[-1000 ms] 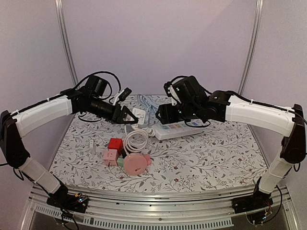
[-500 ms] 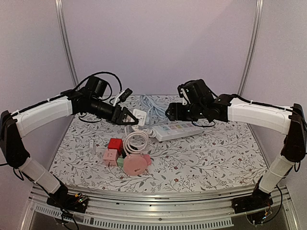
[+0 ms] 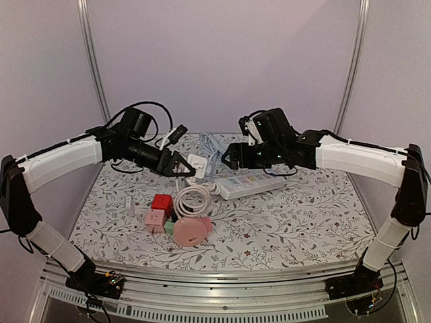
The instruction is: Pull the plug off the socket
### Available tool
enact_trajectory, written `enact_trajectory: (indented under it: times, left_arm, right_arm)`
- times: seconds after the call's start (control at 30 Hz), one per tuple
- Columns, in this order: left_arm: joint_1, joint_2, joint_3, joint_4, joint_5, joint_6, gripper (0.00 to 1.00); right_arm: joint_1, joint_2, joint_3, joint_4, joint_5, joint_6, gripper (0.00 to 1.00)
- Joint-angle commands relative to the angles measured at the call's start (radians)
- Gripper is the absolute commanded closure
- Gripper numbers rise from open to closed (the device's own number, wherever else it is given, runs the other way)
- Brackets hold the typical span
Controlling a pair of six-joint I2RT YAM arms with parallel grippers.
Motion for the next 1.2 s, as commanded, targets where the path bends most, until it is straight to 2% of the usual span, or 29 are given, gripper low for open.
enact_trajectory:
  times: [0.0,0.27,0.4,0.47,0.57,0.67,0.8,0.97,1.17]
  left_arm:
    - [-0.02,-0.07,0.016,0.134,0.109,0.029,0.79]
    - [-0.031,-0.077,0.014,0.136,0.105,0.028,0.79]
    - [-0.037,-0.076,0.014,0.138,0.106,0.028,0.79]
    - [-0.039,-0.075,0.013,0.138,0.106,0.03,0.79]
    - [-0.039,-0.072,0.012,0.136,0.098,0.03,0.8]
    - [-0.035,-0.069,0.019,0.117,0.055,0.035,0.8]
    - [-0.01,-0.041,0.04,0.079,0.004,0.023,0.82]
    - [0.041,-0.01,0.042,0.093,0.008,-0.028,0.83]
    - [0.082,0.01,0.038,0.12,0.037,-0.067,0.83]
  right_arm:
    - [0.0,0.064,0.062,0.007,-0.063,-0.016,0.21]
    - [0.003,0.13,0.114,-0.03,-0.07,0.002,0.23]
    - [0.004,0.151,0.115,-0.019,-0.061,0.01,0.26]
    - [0.003,0.16,0.112,-0.007,-0.048,0.018,0.32]
    - [0.005,0.168,0.106,0.011,-0.045,0.026,0.45]
    - [0.005,0.164,0.099,0.013,-0.04,0.021,0.7]
    - [0.007,0.134,0.056,0.018,0.014,0.011,0.9]
    - [0.007,0.084,-0.007,0.02,0.081,-0.001,1.0]
    - [0.008,0.053,-0.062,0.019,0.122,-0.001,1.0]
